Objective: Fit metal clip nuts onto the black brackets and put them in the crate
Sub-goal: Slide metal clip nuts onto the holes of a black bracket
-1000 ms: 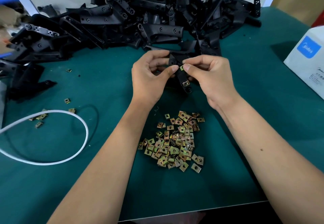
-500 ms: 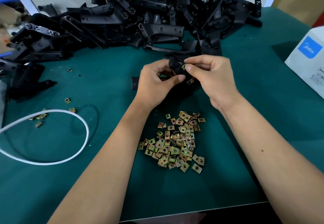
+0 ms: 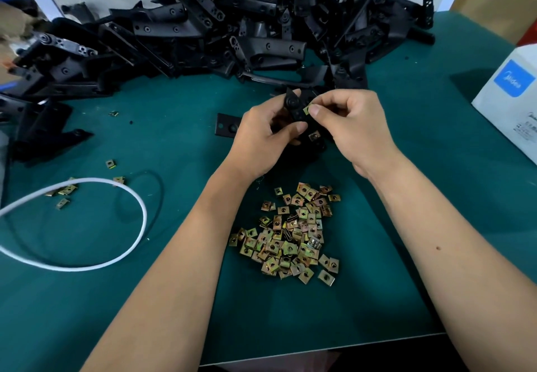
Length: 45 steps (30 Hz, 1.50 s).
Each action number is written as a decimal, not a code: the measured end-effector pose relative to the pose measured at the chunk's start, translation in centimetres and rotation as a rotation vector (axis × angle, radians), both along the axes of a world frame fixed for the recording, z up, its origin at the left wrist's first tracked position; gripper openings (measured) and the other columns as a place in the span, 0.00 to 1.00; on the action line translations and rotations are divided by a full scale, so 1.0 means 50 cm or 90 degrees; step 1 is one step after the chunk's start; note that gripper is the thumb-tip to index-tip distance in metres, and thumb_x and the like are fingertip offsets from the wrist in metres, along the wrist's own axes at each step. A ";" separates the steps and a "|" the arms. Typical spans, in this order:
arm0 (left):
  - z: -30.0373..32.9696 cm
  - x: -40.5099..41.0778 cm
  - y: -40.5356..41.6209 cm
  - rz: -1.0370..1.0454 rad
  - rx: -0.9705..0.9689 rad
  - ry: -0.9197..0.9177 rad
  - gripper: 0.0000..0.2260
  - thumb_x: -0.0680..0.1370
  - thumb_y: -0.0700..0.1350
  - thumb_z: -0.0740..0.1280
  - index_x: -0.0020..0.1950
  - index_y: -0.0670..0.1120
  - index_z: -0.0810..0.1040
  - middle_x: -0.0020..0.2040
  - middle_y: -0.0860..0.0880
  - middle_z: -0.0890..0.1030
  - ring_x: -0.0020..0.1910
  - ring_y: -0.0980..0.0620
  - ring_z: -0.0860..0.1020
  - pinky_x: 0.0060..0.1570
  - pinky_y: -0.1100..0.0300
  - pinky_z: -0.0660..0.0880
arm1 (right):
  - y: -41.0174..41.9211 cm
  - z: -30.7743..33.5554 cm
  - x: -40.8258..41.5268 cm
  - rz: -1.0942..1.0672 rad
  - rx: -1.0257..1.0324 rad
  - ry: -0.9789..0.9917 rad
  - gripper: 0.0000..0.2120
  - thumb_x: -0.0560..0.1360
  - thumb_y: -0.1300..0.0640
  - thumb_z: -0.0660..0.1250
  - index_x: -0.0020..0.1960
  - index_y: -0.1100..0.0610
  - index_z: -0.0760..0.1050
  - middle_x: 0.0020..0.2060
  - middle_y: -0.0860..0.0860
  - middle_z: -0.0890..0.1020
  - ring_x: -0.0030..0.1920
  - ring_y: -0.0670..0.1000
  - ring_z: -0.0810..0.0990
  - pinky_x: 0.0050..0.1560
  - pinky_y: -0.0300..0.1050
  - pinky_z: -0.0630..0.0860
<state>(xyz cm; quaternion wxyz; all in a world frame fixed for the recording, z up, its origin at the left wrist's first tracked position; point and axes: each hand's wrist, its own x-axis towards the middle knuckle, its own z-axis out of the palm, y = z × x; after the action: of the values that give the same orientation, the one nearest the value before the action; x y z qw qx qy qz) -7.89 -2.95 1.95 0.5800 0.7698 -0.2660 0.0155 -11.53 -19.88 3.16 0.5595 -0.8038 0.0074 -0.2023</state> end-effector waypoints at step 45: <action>-0.003 0.000 -0.001 0.111 0.032 -0.070 0.07 0.81 0.39 0.68 0.58 0.45 0.77 0.48 0.51 0.83 0.46 0.48 0.83 0.49 0.45 0.82 | 0.017 -0.027 0.004 -0.040 -0.258 -0.081 0.09 0.70 0.56 0.80 0.45 0.55 0.82 0.40 0.45 0.81 0.39 0.46 0.79 0.41 0.45 0.77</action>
<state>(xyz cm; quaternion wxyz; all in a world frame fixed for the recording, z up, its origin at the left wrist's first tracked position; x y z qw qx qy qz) -7.87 -2.98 1.78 0.5412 0.8026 -0.2296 0.1015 -11.32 -19.02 1.82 0.3794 -0.8847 -0.0436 -0.2673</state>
